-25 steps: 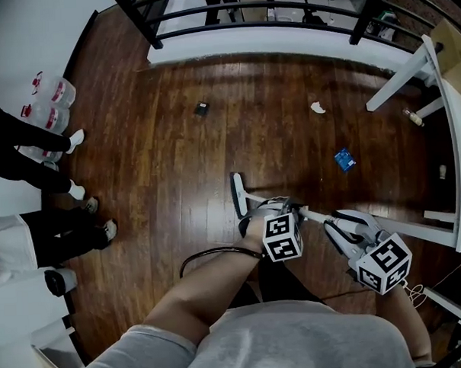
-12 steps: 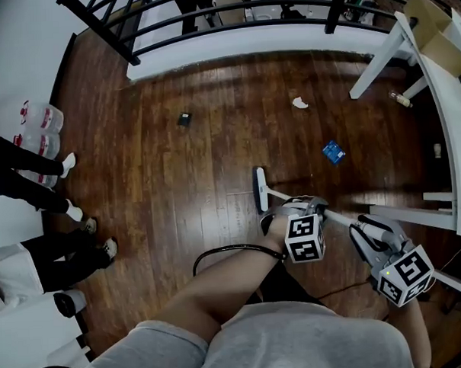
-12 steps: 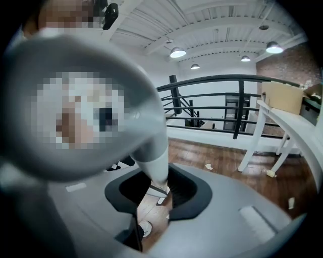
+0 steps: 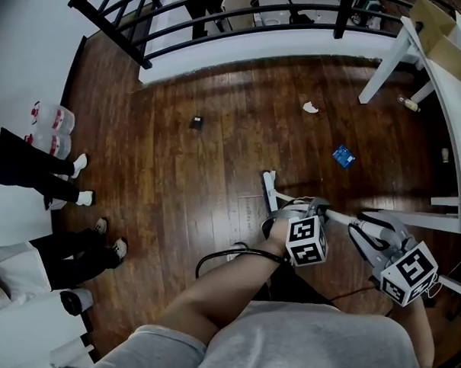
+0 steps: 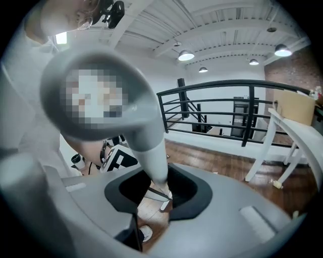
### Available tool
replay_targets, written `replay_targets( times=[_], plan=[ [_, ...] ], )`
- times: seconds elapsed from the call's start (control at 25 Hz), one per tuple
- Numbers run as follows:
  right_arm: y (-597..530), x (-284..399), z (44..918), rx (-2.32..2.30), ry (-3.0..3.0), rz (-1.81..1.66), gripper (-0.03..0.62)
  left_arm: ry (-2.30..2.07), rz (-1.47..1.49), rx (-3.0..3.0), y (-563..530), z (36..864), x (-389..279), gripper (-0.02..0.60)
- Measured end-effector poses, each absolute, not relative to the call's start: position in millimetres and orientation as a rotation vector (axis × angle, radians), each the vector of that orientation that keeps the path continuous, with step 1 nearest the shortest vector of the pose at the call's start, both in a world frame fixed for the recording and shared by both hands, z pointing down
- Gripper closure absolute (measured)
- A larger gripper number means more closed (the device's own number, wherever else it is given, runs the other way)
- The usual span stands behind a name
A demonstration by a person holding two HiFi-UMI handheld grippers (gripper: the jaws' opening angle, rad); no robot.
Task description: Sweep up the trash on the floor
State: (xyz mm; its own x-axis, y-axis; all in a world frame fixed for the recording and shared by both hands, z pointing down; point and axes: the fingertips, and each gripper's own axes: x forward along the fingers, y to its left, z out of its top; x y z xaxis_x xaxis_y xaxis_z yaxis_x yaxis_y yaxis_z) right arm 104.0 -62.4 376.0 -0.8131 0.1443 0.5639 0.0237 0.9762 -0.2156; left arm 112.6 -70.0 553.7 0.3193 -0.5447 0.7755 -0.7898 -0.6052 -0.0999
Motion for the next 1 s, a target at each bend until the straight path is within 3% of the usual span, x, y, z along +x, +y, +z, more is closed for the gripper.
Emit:
replay_targets(
  times=[0.36, 0.64, 1.0],
  plan=[
    [-27.1, 23.7, 347.8, -0.245, -2.519, 0.157, 0.488, -1.356, 1.116, 2.214, -44.2, 525.8, 31.8, 0.497],
    [-4.3, -96.6, 320.8, -0.265, -2.5, 0.151, 0.488, -1.366, 1.099, 2.207, -23.0, 498.4, -86.3, 0.497],
    [37.0, -242.4, 347.6, -0.221, -2.553, 0.256, 0.488, -1.318, 1.222, 2.209, 29.5, 523.4, -245.1, 0.497]
  ],
)
